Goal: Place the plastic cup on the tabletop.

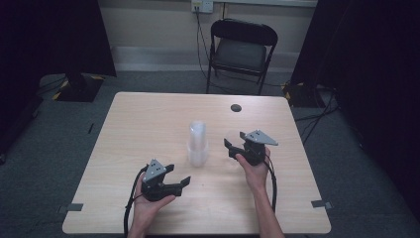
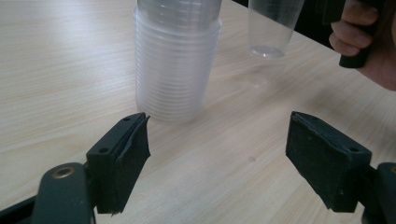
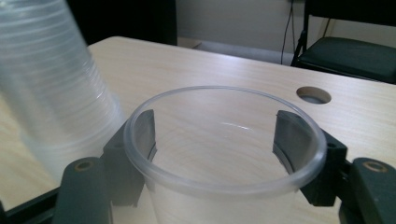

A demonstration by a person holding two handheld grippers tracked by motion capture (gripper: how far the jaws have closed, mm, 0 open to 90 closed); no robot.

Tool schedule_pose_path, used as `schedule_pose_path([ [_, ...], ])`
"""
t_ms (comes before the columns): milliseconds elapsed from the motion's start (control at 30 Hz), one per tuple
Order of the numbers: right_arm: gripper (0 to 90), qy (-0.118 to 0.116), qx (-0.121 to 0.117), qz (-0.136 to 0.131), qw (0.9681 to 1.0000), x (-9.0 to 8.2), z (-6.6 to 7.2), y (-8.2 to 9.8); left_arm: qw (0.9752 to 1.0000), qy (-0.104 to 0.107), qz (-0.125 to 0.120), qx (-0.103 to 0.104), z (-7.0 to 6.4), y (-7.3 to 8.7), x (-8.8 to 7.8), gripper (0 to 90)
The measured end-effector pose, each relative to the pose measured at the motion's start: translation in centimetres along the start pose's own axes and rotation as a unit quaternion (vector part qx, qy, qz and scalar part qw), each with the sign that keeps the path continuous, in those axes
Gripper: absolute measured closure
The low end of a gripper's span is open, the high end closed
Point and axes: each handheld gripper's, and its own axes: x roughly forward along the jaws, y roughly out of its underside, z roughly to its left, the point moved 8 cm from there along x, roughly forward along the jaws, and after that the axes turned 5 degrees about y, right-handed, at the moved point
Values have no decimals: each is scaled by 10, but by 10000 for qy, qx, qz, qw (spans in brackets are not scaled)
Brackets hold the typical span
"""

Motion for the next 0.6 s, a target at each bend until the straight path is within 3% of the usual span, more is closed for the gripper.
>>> schedule_pose_path([
  [100, 295, 14, 165, -5, 9999, 6, -5, -2, 10000, -44, -45, -51, 2, -2, -2, 214],
  [233, 295, 75, 167, -2, 9998, 17, -13, -5, 9999, -105, -14, 7, 3, -1, -3, 209],
  [400, 291, 144, 59, 135, 9998, 33, -18, 2, 9997, -125, 145, -135, 2, 4, 0, 167],
  [600, 291, 244, 186, 246, 9992, 46, -24, 11, 9997, -121, 97, -191, 4, 6, -5, 165],
])
